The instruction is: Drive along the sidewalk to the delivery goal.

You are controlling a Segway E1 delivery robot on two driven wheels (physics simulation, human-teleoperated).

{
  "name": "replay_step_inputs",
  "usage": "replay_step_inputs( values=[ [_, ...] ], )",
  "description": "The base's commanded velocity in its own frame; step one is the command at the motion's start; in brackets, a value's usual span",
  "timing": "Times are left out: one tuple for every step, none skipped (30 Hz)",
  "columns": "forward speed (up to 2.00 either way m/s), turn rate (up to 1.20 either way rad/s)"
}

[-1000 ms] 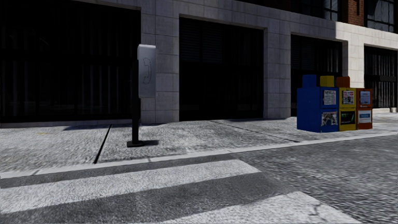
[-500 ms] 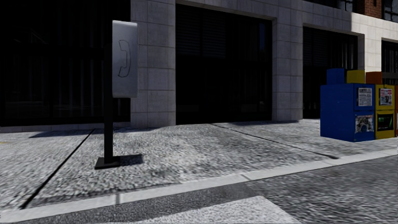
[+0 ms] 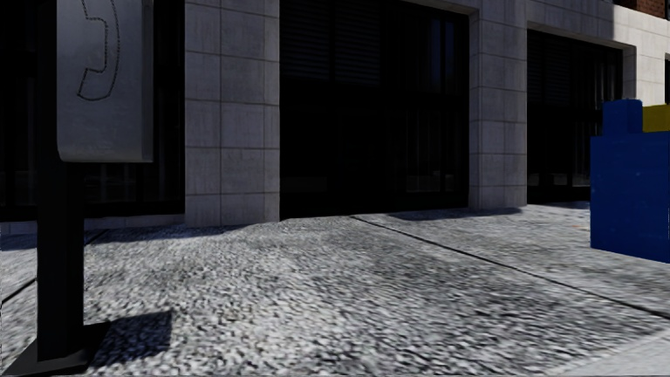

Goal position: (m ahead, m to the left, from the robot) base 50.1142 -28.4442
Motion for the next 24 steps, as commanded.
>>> replay_step_inputs(
  values=[
    [2.0, 0.0],
    [2.0, 0.0],
    [2.0, 0.0],
    [1.99, 0.0],
    [1.89, 0.0],
    [1.67, 0.0],
    [1.46, 0.0],
    [1.46, 0.0],
    [1.35, 0.0],
    [1.3, 0.0],
    [1.28, 0.0],
    [1.26, 0.0],
    [1.26, 0.0],
    [1.26, 0.0],
    [1.25, -0.04],
    [1.25, -0.17],
    [1.25, -0.17],
    [1.25, -0.24],
    [1.25, -0.28],
    [1.25, -0.3],
    [1.25, -0.3],
    [1.25, -0.3],
    [1.25, -0.3],
    [1.25, -0.31]
  ],
)
